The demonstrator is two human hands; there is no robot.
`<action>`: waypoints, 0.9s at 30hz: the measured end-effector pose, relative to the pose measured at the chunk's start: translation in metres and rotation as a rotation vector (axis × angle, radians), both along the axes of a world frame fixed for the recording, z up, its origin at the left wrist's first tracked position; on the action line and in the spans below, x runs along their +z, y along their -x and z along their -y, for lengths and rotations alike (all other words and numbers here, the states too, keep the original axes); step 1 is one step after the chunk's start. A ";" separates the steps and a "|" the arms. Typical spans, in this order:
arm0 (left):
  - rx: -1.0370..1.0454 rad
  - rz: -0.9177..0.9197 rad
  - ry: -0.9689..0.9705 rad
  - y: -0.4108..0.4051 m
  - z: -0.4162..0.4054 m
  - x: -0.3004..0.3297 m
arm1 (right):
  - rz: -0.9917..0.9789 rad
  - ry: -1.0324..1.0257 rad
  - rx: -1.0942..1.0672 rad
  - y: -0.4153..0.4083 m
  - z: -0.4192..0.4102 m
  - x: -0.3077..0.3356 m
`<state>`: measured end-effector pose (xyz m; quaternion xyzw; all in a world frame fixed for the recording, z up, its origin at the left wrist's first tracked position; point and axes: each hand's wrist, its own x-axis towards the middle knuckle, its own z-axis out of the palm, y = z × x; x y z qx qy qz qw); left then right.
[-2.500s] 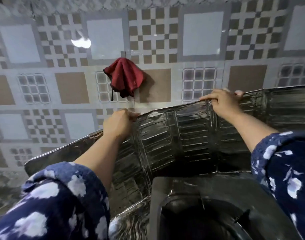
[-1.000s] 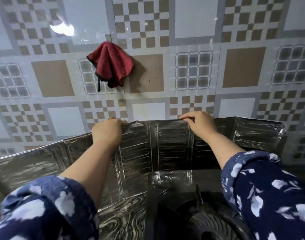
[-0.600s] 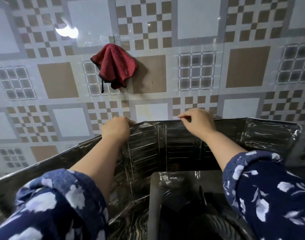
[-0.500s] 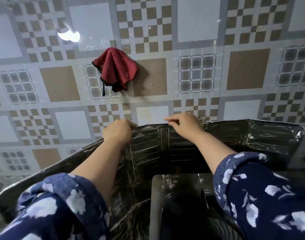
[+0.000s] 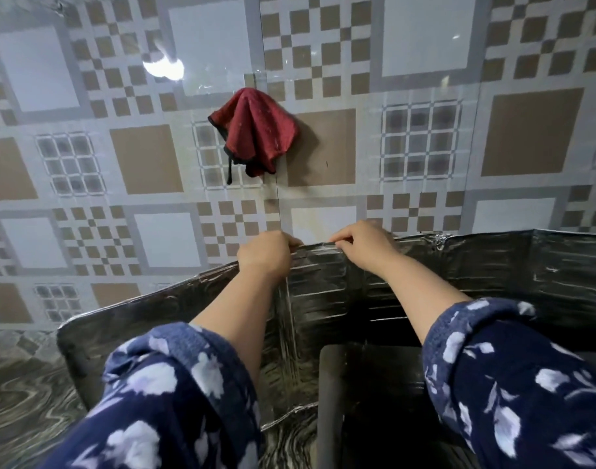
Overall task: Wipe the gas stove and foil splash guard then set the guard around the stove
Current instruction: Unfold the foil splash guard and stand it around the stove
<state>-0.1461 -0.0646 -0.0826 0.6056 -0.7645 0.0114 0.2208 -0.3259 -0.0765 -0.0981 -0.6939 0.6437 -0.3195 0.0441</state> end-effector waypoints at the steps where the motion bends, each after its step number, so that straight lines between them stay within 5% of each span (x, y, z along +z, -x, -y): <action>1: -0.002 0.000 0.006 0.001 0.002 -0.001 | 0.008 0.049 -0.008 -0.003 -0.002 -0.003; 6: -0.024 -0.054 -0.044 -0.007 0.004 0.002 | 0.079 0.124 0.064 -0.027 0.001 -0.009; 16: 0.110 0.267 -0.126 -0.066 -0.026 0.039 | 0.044 0.103 -0.059 -0.039 -0.007 -0.007; 27: -0.136 -0.001 -0.304 -0.085 -0.045 0.048 | 0.026 0.106 -0.071 -0.038 -0.017 -0.003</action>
